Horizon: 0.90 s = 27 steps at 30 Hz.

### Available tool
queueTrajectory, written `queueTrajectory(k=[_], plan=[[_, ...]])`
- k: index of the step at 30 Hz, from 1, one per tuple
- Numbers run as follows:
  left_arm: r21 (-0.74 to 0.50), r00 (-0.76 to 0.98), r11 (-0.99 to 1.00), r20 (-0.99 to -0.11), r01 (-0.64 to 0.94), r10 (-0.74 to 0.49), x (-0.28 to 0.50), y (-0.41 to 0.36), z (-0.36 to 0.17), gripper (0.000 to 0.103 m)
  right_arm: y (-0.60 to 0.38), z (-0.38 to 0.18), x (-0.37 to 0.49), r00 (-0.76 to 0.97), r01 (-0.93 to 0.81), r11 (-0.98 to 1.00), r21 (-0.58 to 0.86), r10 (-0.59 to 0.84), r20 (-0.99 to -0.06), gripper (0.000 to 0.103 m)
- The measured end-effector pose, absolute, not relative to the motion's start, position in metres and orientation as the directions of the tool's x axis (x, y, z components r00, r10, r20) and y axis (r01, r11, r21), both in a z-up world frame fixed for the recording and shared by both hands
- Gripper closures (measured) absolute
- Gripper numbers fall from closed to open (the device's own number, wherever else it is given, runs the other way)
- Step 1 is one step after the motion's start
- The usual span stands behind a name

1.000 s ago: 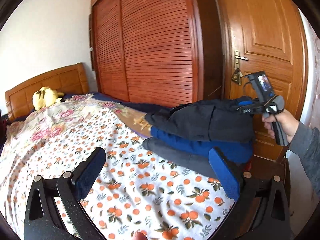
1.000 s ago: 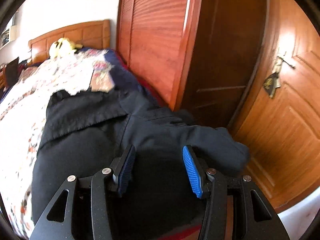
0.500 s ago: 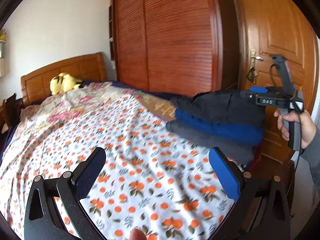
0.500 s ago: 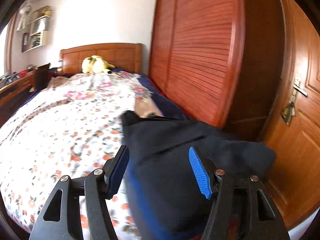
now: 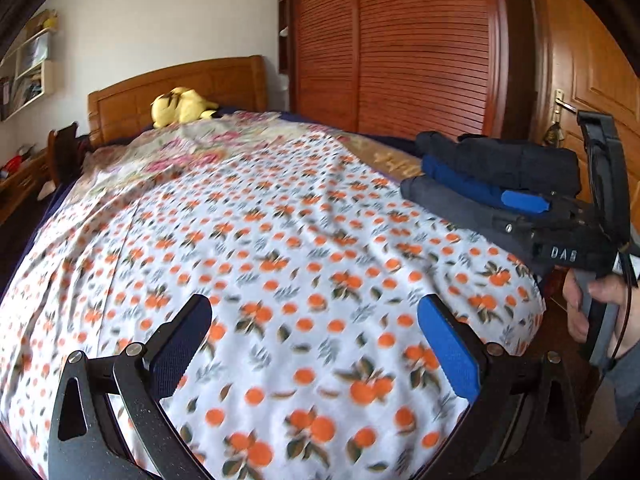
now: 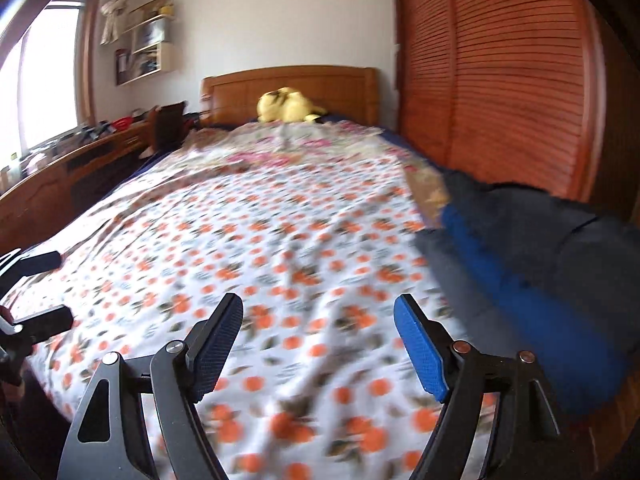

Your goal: Fold large clothes

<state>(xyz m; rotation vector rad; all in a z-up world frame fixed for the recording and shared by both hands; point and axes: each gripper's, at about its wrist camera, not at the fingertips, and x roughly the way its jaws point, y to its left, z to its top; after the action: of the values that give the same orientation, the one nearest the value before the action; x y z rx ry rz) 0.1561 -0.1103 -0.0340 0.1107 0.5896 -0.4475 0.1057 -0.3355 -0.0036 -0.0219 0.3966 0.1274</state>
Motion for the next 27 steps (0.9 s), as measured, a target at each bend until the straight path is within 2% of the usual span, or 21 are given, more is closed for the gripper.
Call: queueTrajectory(k=[7,11,16,27], plan=[[-0.060,0.761,0.943,-0.574,0.328,-0.302,0.132,-0.051,-0.042,0.000,-0.298,-0.006,0.094,0.883,-0.248,0.968,0.040,0.243,-0.402,0.024],[-0.008,0.812,0.975,-0.551,0.222,-0.190,0.118,-0.016,-0.039,0.000,-0.274,0.001,0.075,0.873,-0.312,0.948,0.056,0.310,-0.377,0.024],[-0.053,0.833,0.988,-0.531,0.146,-0.152,0.101,0.028,-0.033,0.000,-0.260,0.011,0.057,0.869,-0.362,0.930,0.060,0.360,-0.339,0.024],[-0.078,0.875,0.996,-0.478,0.048,-0.080,0.061,0.075,-0.020,0.000,-0.263,0.021,0.018,0.895,-0.363,0.931,0.037,0.359,-0.264,0.024]])
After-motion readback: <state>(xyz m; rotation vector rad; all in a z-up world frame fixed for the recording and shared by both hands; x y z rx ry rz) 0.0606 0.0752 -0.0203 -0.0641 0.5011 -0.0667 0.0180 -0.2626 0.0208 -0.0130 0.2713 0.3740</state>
